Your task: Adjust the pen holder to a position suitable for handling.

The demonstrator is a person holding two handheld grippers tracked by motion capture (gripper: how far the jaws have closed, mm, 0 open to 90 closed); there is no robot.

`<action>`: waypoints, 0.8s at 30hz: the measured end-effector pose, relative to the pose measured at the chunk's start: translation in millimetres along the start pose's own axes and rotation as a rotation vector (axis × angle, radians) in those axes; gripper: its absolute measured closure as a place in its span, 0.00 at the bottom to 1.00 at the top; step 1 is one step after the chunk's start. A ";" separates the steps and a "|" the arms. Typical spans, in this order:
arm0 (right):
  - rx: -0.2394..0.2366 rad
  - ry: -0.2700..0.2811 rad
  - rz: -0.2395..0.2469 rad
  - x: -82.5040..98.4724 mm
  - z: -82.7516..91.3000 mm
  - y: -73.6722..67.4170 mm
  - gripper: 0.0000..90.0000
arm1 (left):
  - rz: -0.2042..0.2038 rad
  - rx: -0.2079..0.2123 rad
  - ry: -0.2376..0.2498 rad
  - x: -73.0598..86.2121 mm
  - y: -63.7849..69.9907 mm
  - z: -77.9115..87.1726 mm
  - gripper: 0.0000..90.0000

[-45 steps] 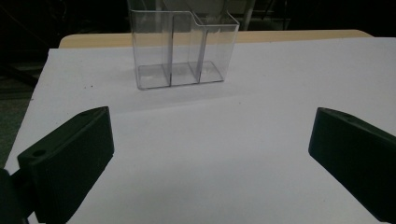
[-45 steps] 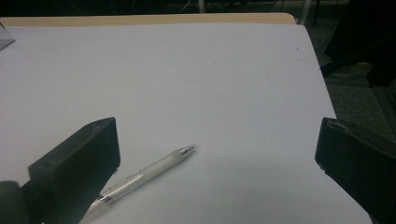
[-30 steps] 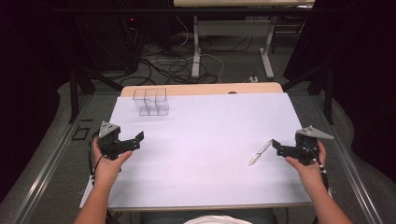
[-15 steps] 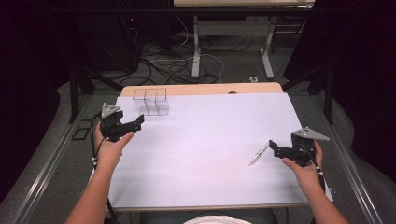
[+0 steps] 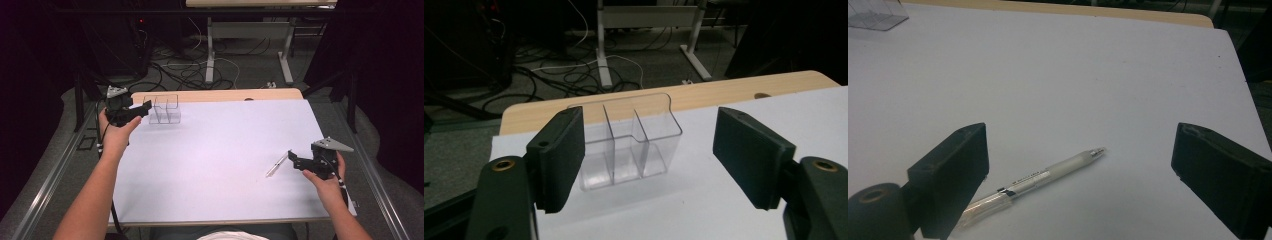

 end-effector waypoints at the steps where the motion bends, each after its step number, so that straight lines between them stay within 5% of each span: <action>1: -0.001 0.001 0.000 0.1 -0.1 -0.3 0.10 | -0.007 -0.006 -0.001 -1.7 -1.8 -2.0 0.33; 11: -0.002 -0.004 -0.011 1.0 -0.6 -0.4 0.11 | -0.039 -0.064 -0.022 -7.7 -18.6 -28.7 0.36; 13: -0.001 -0.003 -0.007 1.0 -0.7 0.0 0.11 | -0.038 -0.097 -0.067 -9.0 -26.1 -37.3 0.36; 24: -0.002 -0.009 -0.024 2.4 -0.7 -0.8 0.12 | -0.012 -0.125 -0.109 -16.2 -40.8 -58.8 0.49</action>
Point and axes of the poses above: each handheld gripper's, and its own axes: z roughly backward along the jaws, x roughly out of its underside, y roughly to its right, the point moved 4 cm from there along -z, roughly forward along the jaws, and after that the axes turned 6 degrees about x, right-handed, at the moved point
